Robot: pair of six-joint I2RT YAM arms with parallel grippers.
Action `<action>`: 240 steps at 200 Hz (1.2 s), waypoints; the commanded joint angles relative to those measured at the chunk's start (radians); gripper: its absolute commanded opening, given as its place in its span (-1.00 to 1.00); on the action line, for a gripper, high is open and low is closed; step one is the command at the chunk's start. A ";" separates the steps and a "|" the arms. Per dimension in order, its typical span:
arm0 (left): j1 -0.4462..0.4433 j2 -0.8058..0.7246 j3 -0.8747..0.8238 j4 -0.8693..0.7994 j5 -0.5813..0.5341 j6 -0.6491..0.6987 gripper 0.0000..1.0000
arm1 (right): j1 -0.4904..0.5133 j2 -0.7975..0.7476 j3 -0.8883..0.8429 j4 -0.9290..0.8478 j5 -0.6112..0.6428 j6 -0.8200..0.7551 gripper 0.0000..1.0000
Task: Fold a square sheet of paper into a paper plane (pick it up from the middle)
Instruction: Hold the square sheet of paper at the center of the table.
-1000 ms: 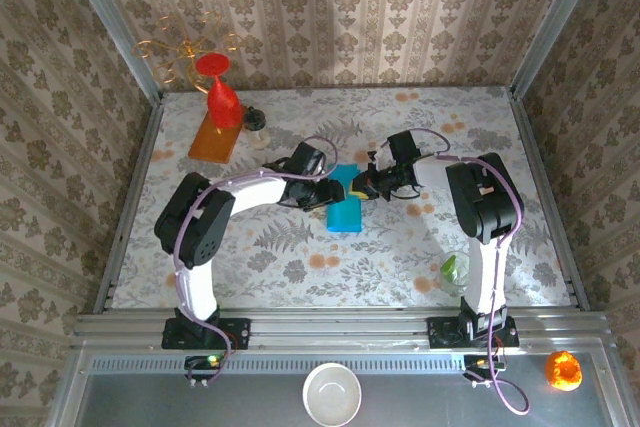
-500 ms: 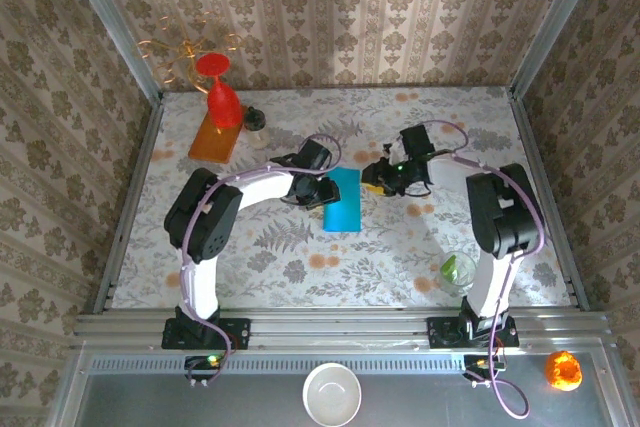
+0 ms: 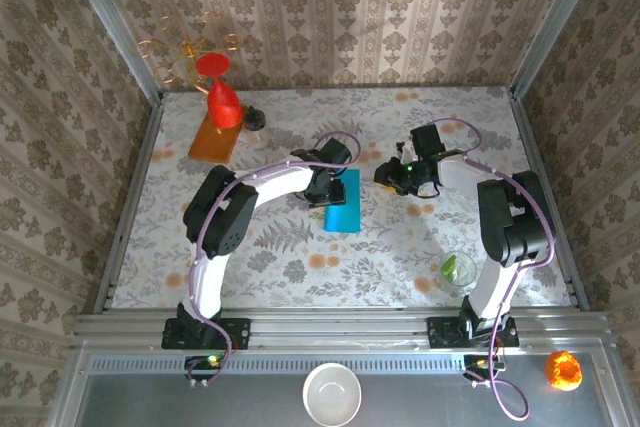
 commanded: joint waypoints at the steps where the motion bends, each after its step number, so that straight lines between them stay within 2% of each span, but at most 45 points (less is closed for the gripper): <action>1: -0.020 0.135 -0.047 -0.056 0.020 -0.006 0.00 | 0.000 -0.002 -0.007 -0.029 0.032 -0.021 -0.29; 189: 0.009 0.192 -0.029 -0.073 0.058 -0.125 0.09 | -0.013 0.021 -0.016 0.011 -0.030 0.003 -0.28; 240: 0.016 0.187 -0.053 -0.028 0.082 -0.135 -0.01 | -0.012 0.024 -0.018 0.014 -0.037 0.004 -0.27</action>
